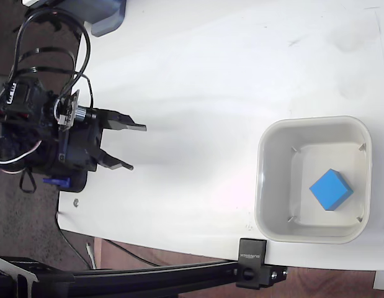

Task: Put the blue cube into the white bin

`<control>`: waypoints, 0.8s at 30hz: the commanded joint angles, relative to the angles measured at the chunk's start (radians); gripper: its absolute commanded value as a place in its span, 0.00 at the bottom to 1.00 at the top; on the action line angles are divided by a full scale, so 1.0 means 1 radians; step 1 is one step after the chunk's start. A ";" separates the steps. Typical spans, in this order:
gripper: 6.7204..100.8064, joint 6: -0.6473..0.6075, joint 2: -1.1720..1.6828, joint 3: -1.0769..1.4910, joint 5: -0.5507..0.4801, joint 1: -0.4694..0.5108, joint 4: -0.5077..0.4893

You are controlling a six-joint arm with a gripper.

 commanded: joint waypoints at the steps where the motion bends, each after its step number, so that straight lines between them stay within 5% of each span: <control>1: 0.99 -0.035 0.193 0.092 0.011 0.015 0.012; 12: 0.99 -0.026 0.356 0.204 0.055 -0.037 0.057; 18: 0.99 -0.081 0.356 0.202 -0.126 0.103 0.055; 24: 0.99 -0.075 0.356 0.202 -0.124 0.106 0.057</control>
